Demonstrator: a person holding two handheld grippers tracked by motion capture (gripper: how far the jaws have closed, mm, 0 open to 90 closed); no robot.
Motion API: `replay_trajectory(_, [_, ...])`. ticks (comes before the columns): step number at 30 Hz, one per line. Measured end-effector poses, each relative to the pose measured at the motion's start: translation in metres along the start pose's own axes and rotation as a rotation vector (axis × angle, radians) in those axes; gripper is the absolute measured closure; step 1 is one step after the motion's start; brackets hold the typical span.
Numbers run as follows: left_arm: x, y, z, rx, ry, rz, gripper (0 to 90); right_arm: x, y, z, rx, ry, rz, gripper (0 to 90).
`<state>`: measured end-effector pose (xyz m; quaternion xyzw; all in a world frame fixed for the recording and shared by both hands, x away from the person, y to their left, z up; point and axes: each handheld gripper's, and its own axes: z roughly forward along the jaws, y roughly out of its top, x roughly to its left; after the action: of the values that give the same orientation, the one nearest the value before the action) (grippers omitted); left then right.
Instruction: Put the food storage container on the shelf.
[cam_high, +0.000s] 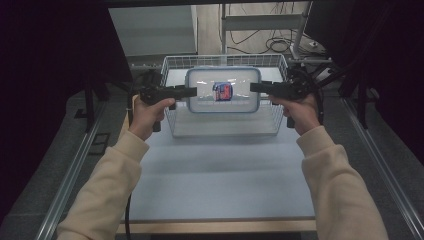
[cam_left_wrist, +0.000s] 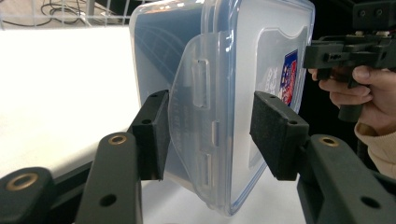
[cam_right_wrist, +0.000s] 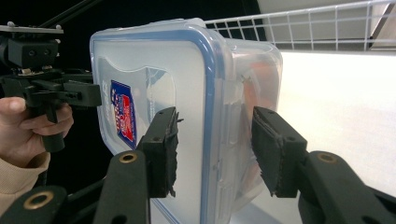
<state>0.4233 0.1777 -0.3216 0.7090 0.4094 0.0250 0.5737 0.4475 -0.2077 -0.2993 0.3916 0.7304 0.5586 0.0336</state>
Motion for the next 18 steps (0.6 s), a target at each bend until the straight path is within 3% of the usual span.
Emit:
replay_trajectory(6, [0.013,0.017,0.008,0.007,-0.004,-0.026,48.9,-0.013,0.022,0.01,0.022,-0.008,0.029,51.9])
replay_trajectory(14, [0.03,0.028,0.019,0.019,-0.011,-0.086,48.8,-0.027,0.034,0.021,0.048,-0.01,0.069,51.9])
replay_trajectory(18, [0.035,0.034,0.023,0.031,-0.006,-0.117,48.8,-0.033,0.038,0.026,0.035,-0.008,0.096,51.8])
